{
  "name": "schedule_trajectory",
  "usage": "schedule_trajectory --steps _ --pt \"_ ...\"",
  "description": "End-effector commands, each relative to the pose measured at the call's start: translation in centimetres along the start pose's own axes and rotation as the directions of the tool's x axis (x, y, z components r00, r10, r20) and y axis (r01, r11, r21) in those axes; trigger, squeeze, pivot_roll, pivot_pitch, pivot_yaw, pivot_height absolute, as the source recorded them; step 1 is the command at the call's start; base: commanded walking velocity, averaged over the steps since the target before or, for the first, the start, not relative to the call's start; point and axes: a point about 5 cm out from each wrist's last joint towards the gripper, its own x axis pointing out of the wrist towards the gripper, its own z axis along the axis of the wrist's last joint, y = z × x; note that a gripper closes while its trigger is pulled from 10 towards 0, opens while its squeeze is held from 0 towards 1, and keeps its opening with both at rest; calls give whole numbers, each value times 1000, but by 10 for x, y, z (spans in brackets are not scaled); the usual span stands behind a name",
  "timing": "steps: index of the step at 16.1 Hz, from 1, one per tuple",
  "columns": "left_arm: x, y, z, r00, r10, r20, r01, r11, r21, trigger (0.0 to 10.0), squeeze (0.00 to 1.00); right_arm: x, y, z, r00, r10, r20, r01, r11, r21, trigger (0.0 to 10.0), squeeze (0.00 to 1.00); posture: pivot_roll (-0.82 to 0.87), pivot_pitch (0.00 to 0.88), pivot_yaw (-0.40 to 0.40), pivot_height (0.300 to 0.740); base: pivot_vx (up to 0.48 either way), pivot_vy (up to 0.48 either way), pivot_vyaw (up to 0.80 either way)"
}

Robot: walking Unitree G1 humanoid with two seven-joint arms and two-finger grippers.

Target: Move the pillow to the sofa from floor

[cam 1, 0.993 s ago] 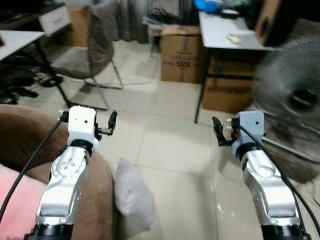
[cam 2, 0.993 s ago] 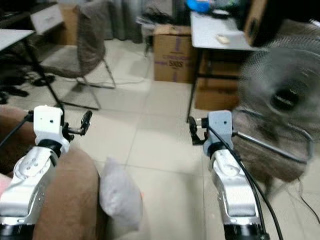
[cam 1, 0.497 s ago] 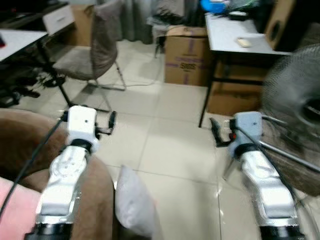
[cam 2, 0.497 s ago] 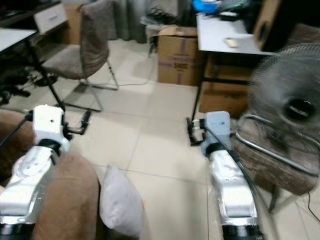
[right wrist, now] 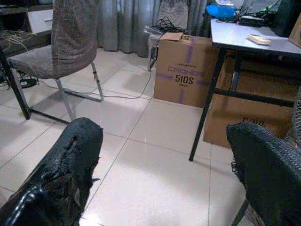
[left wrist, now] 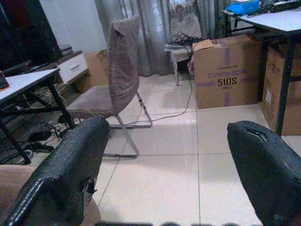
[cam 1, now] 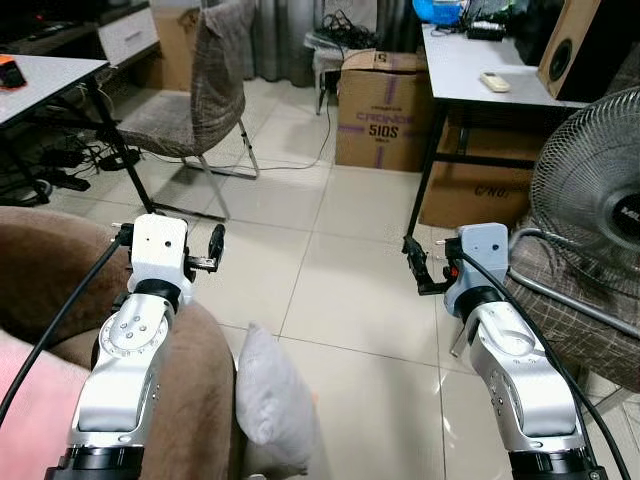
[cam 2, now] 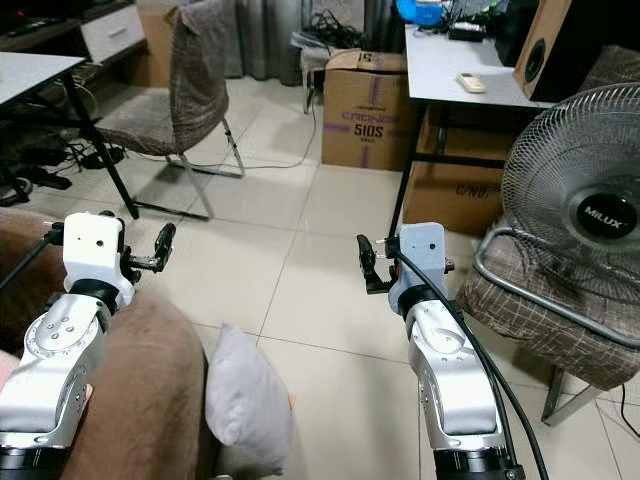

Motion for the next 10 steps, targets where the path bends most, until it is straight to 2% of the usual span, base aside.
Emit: schedule_trajectory --steps 1,2,3,4,7,10 --pt "1 1 0 1000 9 -1 -9 1000 9 10000 275 0 0 1 1000 2 7 -2 1000 3 10000 0 -69 0 21 685 0 0 0" --pt "1 1 0 1000 9 -1 -9 1000 8 10000 251 0 0 1 1000 2 6 -2 1000 3 10000 0 -69 0 21 680 0 0 0" --pt "1 0 0 1000 12 -2 -12 1000 9 10000 149 0 0 0 1000 1 5 -1 1000 2 10000 0 -69 0 21 670 0 0 0" --pt "1 1 0 1000 13 -2 -13 1000 10 10000 125 0 0 0 1000 1 5 -1 1000 1 10000 0 -69 0 21 665 0 0 0" --pt "1 1 0 1000 15 0 -15 1000 21 10000 125 1 0 0 1000 4 1 -4 1000 -8 10000 0 -67 0 21 661 0 0 0" --pt "2 1 1 1000 16 2 -16 999 38 10000 129 2 1 -1 1000 4 -2 -4 1000 -12 10000 0 -68 0 23 661 0 -324 0"
